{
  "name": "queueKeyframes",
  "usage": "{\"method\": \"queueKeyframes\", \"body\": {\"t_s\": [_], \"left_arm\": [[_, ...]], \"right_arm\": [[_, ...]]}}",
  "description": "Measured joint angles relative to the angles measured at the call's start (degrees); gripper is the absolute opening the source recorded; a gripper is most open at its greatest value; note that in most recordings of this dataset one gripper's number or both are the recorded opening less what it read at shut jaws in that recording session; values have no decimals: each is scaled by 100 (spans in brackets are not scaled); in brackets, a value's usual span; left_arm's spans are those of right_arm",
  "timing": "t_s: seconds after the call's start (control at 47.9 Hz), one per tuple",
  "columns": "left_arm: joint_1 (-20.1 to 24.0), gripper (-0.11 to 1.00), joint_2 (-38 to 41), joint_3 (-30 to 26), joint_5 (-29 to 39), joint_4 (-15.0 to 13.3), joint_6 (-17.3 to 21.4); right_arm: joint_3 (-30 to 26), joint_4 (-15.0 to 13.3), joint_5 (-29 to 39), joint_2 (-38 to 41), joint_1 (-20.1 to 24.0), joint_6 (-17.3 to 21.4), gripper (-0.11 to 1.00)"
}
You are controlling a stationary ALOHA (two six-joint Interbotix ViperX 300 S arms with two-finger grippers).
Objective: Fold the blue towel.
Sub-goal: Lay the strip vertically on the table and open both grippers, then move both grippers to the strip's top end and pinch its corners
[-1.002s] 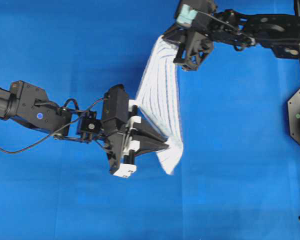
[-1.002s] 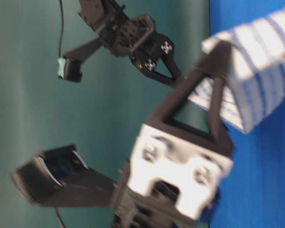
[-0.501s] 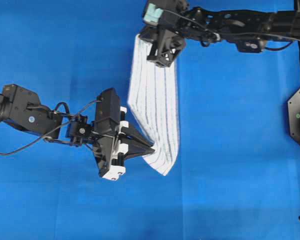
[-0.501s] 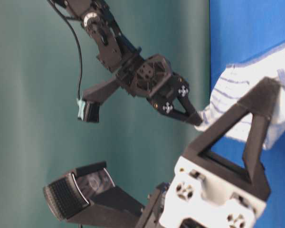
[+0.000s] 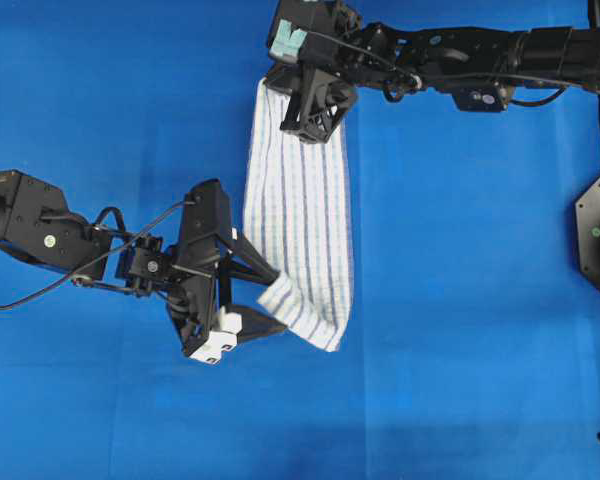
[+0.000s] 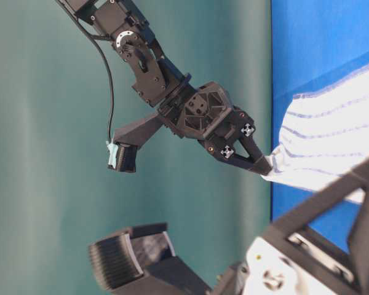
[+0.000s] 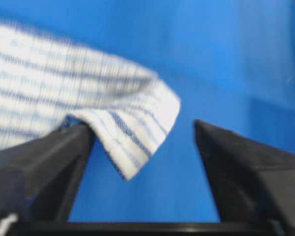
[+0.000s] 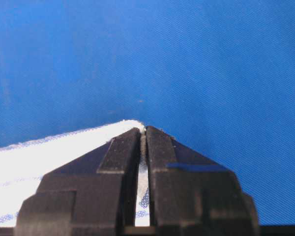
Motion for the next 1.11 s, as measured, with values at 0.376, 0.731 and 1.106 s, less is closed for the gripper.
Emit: {"method": "queueKeyframes", "body": {"t_s": [0.376,0.731,1.106], "left_arm": [[0,87,-1556,606,1538,9,53],[817,86,-2408,1063,1582,44,439],[2180,86,-1872,624,1336,53,2021]], "right_arm": [[70,-105,0,-378,0,-114,91],[940,-123,9,-1617,-9,-123,92],[2030,-123,-211,-2566,0,-123,92]]}}
